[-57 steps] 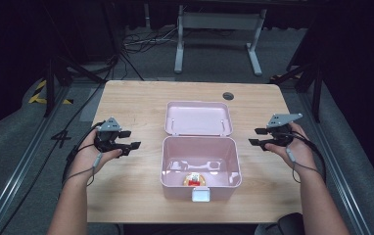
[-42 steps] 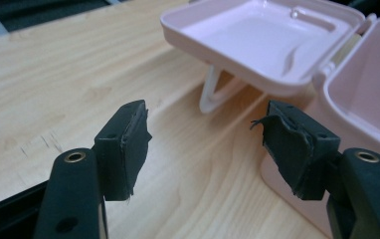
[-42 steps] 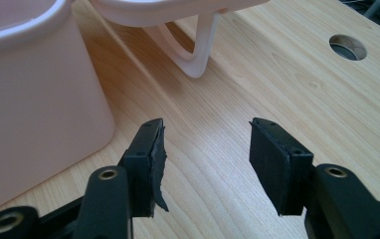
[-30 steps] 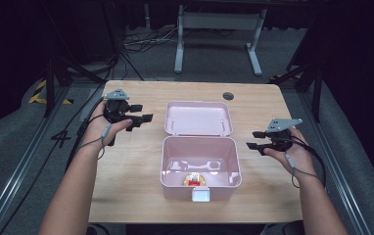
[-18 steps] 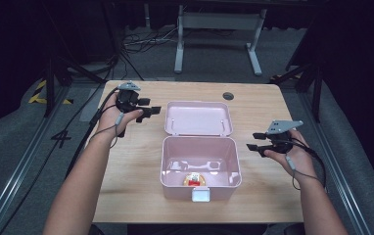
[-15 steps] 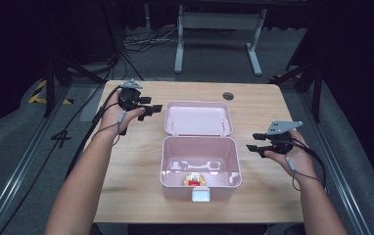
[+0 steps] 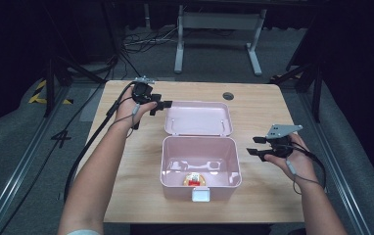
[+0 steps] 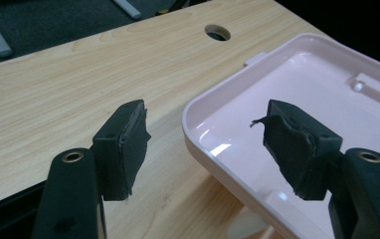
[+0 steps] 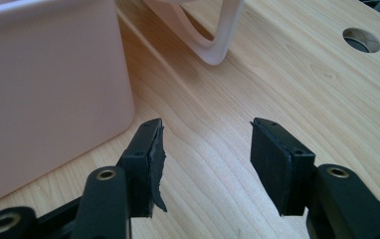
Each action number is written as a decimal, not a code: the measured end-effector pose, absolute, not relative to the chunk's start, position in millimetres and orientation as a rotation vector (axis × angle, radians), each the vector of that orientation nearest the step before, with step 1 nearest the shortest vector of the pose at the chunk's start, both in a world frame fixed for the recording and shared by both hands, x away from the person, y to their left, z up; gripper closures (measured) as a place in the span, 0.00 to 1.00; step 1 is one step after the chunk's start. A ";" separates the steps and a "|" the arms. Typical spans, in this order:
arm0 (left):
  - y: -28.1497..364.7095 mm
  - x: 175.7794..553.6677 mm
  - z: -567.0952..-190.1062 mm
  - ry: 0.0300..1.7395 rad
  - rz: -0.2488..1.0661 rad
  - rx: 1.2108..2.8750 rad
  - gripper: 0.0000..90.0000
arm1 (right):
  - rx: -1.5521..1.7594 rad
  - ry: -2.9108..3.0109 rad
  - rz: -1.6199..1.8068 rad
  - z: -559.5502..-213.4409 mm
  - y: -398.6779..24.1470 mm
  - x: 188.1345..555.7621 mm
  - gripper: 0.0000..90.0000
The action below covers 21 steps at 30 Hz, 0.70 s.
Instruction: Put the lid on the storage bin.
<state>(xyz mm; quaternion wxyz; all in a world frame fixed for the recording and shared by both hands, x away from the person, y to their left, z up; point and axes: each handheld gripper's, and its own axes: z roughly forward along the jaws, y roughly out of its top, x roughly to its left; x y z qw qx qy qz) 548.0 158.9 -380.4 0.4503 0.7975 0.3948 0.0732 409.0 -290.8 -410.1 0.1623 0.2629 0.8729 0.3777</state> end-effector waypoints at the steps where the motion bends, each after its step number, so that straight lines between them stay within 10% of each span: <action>1: 157.3 551.0 -383.7 0.983 0.167 1.976 0.38 | 0.753 2.490 1.080 -410.3 -291.5 408.2 0.53; 21: 139.8 562.4 -412.0 1.030 -0.051 2.005 0.46 | 0.750 2.491 1.053 -411.6 -292.9 400.2 0.53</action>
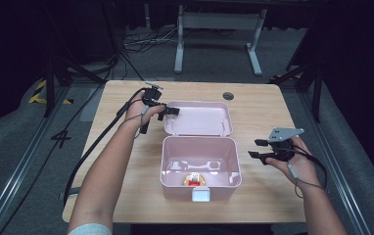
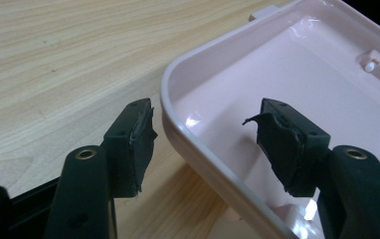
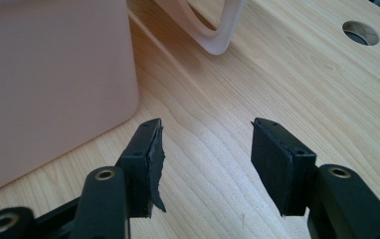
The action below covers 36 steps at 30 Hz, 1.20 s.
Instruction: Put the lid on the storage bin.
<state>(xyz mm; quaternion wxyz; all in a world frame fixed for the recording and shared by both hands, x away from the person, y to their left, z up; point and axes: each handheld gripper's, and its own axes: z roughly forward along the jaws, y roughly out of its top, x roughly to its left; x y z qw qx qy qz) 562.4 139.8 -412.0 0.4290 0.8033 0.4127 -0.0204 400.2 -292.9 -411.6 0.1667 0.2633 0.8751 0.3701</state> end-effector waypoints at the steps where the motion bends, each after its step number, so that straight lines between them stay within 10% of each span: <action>1: 139.1 562.1 -412.2 1.028 -0.064 2.007 0.47 | 0.750 2.491 1.054 -411.6 -292.8 400.1 0.53; 15: 145.1 561.8 -396.0 1.049 -0.005 1.933 0.73 | 0.746 2.487 1.064 -410.9 -292.9 400.1 0.53; 36: 142.5 544.0 -346.4 0.957 0.201 1.907 0.79 | 0.733 2.479 1.099 -406.6 -292.1 398.1 0.54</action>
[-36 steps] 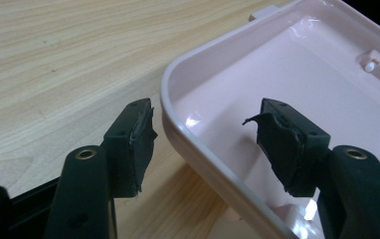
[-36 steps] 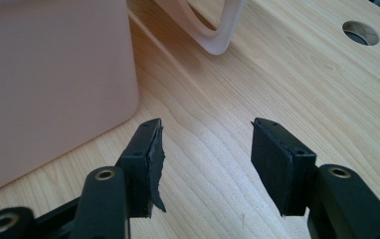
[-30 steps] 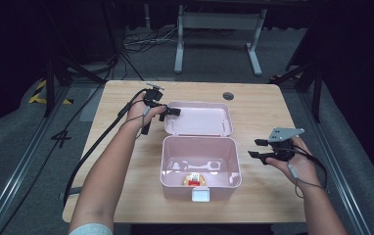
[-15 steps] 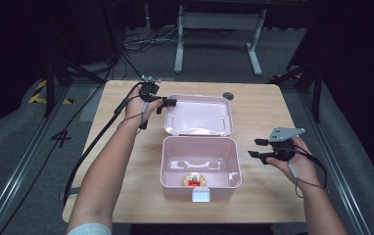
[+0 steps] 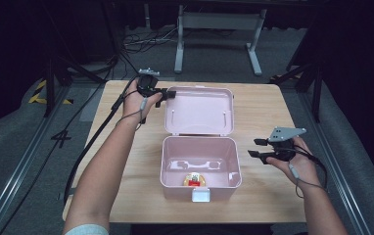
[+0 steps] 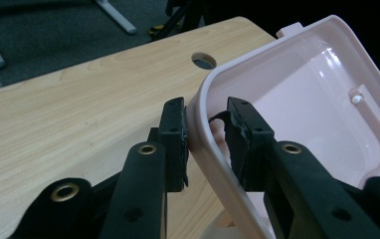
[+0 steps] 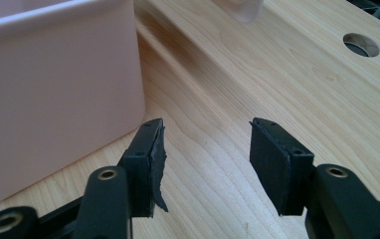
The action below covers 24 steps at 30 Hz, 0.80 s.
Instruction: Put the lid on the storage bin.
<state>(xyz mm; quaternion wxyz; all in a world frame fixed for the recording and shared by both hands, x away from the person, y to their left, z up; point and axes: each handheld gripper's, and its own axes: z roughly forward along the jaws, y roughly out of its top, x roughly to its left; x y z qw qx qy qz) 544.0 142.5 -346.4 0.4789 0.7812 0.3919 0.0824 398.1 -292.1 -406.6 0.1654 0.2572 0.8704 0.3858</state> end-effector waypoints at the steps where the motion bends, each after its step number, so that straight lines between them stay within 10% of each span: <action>1: 142.1 542.2 -343.8 0.948 0.218 1.910 0.79 | 0.727 2.477 1.101 -406.0 -291.4 398.1 0.54; 24: 147.1 508.8 -300.8 0.836 0.300 1.859 0.83 | 0.711 2.503 1.141 -381.8 -279.4 385.9 0.65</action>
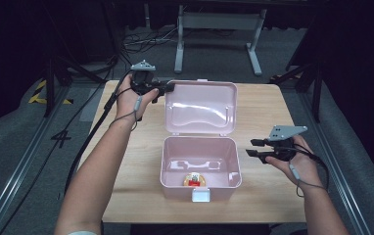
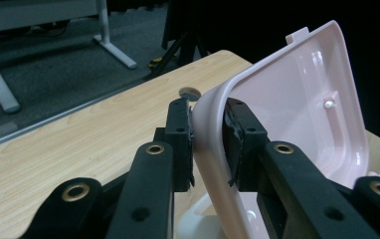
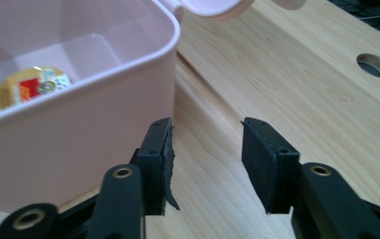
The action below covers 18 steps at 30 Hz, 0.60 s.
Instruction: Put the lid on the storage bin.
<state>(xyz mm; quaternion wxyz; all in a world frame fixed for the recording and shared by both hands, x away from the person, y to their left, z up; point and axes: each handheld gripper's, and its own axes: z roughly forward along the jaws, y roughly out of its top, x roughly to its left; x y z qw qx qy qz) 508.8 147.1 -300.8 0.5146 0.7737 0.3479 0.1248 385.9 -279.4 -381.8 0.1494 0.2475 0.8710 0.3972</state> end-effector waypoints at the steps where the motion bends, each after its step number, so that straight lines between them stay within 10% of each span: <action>1: 147.4 506.5 -299.0 0.827 0.306 1.859 0.84 | 0.709 2.504 1.142 -380.7 -279.1 384.9 0.67; 18: 148.4 468.4 -278.7 0.715 0.398 1.852 0.84 | 0.692 2.558 1.212 -364.6 -263.9 367.8 0.79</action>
